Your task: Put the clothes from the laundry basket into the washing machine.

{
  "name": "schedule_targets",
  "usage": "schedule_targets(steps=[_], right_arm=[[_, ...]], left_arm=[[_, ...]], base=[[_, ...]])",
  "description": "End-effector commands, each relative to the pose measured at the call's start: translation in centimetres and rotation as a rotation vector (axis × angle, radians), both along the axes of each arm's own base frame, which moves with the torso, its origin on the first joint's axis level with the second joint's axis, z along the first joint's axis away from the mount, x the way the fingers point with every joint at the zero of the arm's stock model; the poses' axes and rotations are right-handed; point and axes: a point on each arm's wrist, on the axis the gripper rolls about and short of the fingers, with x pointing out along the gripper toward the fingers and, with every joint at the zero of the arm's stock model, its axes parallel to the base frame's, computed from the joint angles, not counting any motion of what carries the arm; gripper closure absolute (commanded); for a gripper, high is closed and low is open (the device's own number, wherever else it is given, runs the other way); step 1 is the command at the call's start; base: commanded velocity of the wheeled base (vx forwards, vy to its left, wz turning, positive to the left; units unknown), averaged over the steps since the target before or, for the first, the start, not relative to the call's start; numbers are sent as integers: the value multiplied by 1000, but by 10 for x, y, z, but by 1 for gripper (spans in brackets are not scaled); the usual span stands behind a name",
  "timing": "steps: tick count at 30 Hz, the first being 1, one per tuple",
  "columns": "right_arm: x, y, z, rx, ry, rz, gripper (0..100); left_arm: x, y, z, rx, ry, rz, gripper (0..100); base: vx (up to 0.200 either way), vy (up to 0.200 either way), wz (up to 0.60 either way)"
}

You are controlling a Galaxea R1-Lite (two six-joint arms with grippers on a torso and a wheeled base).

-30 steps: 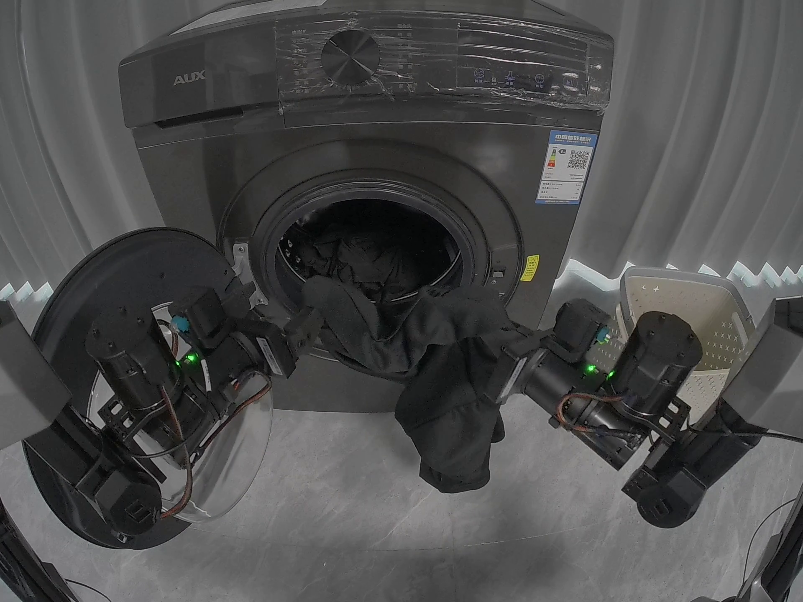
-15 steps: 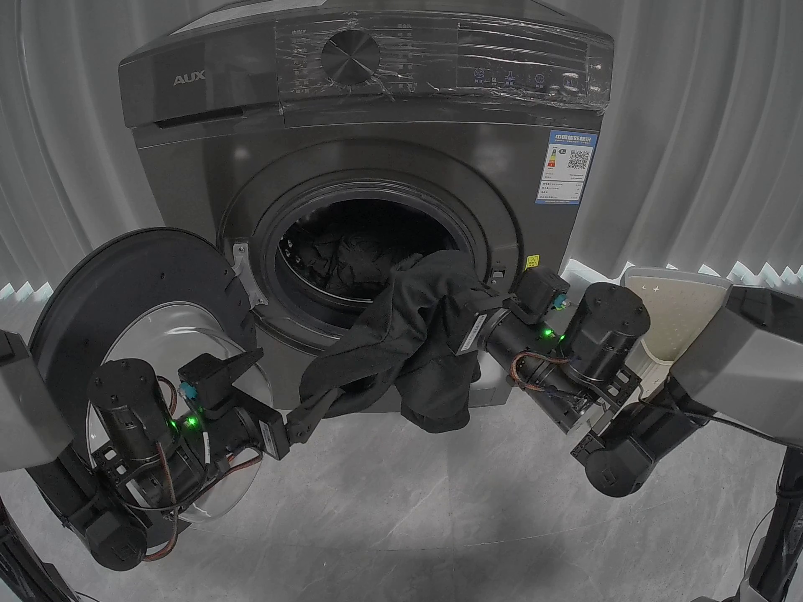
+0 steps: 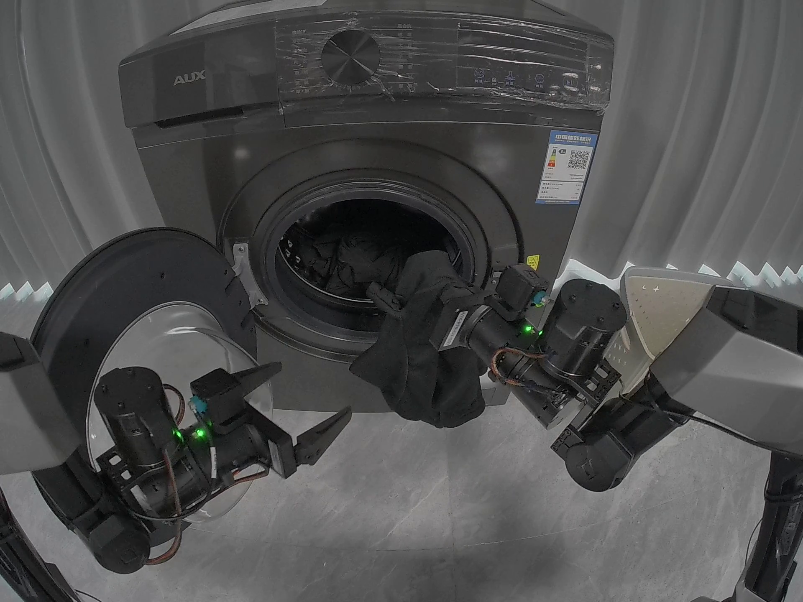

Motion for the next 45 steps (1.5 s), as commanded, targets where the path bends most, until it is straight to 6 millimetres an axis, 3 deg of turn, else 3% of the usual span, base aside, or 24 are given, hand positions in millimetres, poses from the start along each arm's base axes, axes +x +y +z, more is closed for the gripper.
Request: schedule_targets(steps=[1,8,18,19,22,39,40,45], right_arm=[[-12,13,4,3,-2,45,100],[-21,23,5,7,-7,78,100],[-27,29,5,10,-10,98,100],[-29,30,5,12,-12,102,100],[-30,31,4,10,-8,105,100],[-25,27,-1,10,-2,66,100],[-25,26,-3,3,6,63,0],[-25,19,-13,-21,35,22,0]], left_arm=[[38,-24,-10,-9,-29,67,0],[74,-47,-27,-29,-50,64,0],[107,-62,-31,-69,-98,66,0],[112,-64,-34,-70,-105,71,100],[116,-66,-36,-77,-113,77,100],[119,-64,-7,-174,-163,157,100],[118,-64,-4,-182,-167,157,100],[113,-60,10,-204,-191,165,100]], base=[[0,0,0],[0,0,0],[0,0,0],[0,0,0],[0,0,0],[0,0,0],[0,0,0],[0,0,0]])
